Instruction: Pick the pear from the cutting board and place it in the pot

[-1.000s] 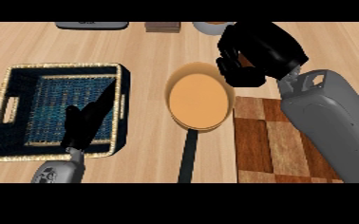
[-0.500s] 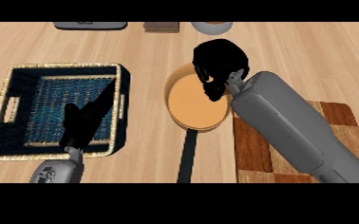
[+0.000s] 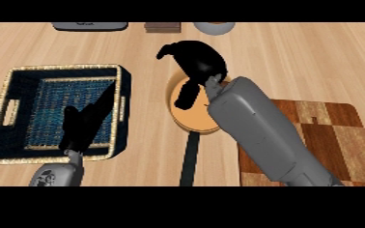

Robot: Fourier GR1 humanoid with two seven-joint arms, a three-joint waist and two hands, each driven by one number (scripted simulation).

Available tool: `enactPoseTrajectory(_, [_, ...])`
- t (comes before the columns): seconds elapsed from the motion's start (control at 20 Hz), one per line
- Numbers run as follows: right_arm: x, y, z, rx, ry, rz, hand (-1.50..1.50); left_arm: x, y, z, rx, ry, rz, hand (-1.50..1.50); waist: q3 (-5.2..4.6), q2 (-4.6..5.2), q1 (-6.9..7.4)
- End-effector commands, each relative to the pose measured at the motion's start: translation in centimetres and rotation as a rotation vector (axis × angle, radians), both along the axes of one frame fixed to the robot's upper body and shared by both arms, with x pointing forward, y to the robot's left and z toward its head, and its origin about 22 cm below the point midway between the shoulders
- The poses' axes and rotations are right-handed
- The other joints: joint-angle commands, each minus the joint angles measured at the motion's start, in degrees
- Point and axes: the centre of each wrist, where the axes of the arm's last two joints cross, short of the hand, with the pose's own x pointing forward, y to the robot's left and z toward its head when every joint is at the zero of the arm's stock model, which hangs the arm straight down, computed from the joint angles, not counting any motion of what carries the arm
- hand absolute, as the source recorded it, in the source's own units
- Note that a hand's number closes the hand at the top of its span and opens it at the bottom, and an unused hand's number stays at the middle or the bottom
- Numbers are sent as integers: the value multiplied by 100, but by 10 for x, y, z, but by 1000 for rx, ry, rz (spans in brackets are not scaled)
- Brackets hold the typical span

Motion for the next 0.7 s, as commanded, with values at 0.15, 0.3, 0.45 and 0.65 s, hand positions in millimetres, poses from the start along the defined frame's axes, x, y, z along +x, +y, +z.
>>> enactPoseTrajectory(0.15, [12, -24, 32, 549, -56, -170, -150, -17, -2, -26, -36, 91, 5, 0, -75, 27, -1])
enactPoseTrajectory(0.3, [19, -42, 29, 663, -106, -278, -150, -15, 7, -22, -36, 79, 14, 0, -78, 29, -44])
enactPoseTrajectory(0.45, [26, -70, 33, 777, -192, -353, -150, -20, -2, -26, -29, 71, 23, 0, -76, 25, -61])
enactPoseTrajectory(0.65, [36, -126, 58, 864, -207, -362, -150, -11, -5, -22, -32, 85, 32, 0, -76, 22, -99])
